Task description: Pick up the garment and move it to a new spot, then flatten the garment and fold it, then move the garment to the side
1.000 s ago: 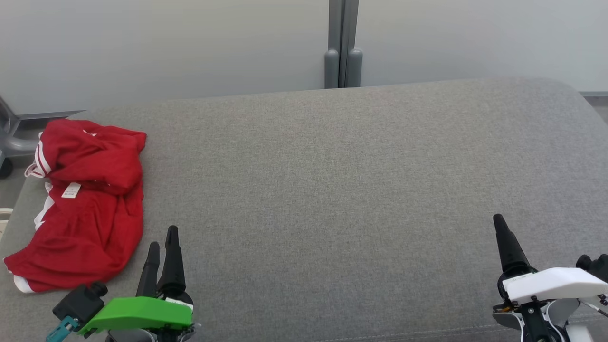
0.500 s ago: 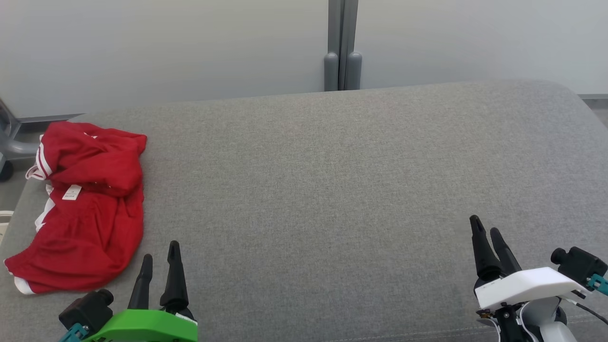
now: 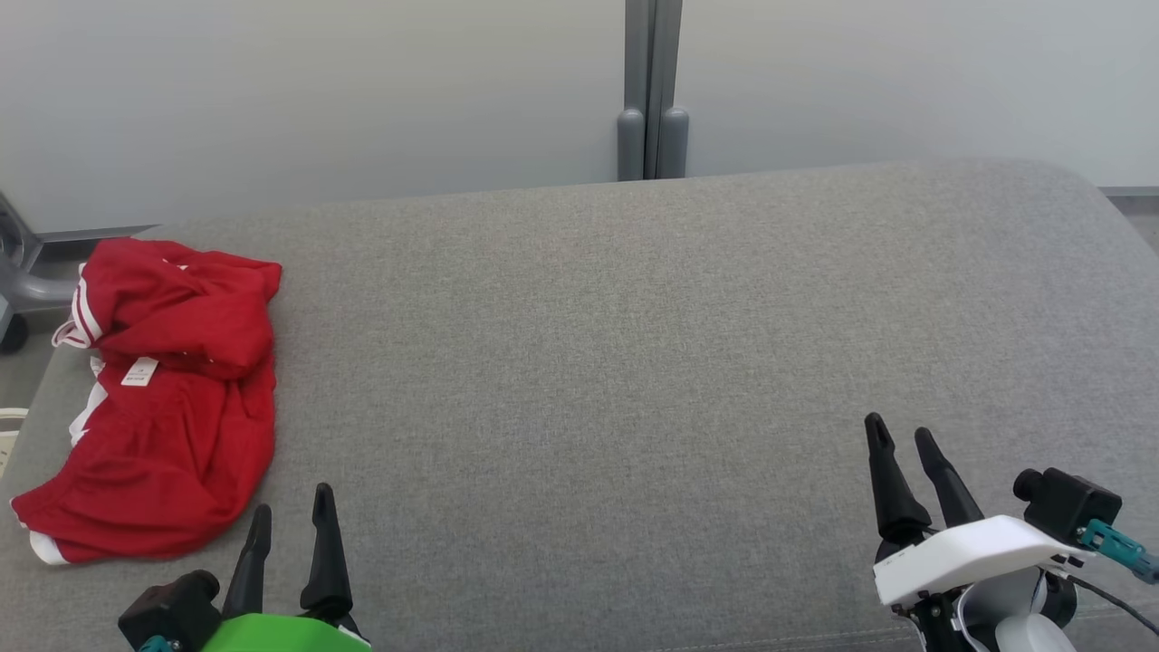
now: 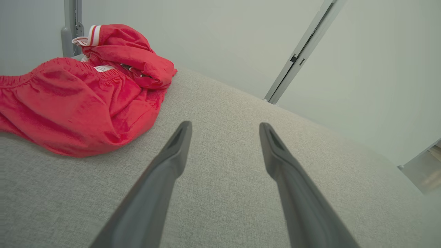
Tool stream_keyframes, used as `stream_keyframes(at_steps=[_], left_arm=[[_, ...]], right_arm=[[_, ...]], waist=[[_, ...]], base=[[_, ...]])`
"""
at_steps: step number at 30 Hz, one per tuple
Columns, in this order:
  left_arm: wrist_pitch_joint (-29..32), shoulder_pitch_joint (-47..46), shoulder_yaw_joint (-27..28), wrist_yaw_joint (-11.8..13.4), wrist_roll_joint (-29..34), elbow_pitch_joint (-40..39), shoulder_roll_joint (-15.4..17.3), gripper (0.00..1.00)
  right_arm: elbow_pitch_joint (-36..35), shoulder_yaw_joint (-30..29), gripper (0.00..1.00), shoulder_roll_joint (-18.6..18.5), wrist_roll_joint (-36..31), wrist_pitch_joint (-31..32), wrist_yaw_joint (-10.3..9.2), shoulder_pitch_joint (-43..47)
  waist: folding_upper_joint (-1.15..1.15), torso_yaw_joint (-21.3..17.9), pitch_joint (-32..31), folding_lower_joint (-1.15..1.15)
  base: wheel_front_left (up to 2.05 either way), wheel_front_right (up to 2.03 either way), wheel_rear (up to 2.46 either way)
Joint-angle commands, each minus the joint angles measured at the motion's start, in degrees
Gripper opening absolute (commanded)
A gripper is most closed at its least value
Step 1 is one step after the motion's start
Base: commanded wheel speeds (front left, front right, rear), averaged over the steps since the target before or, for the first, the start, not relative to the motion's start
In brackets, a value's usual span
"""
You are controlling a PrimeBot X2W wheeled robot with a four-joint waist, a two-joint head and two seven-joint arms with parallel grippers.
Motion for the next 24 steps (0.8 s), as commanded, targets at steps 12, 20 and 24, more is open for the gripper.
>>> stream_keyframes(at_steps=[12,20,24], left_arm=[[-1.1,1.4,-0.2,0.8,7.2,0.4,1.1,1.00],[-1.0,2.3,-0.2,1.4,10.9,0.1,1.5,1.00],[-1.1,2.7,0.1,1.8,12.4,0.2,1.9,1.00]], right_arm=[[-0.1,2.6,1.00,-0.4,-7.5,-3.0,0.02,0.6],[0.1,4.0,1.00,-0.5,-11.5,-4.5,0.03,0.8],[0.2,4.5,1.00,-0.5,-13.5,-5.3,0.03,0.8]], waist=[[0.00,0.0,-0.4,0.00],[0.00,0.0,-0.7,0.00],[0.00,0.0,-0.9,0.00]], base=[[0.00,0.00,0.00],[0.00,0.00,0.00],[0.00,0.00,0.00]])
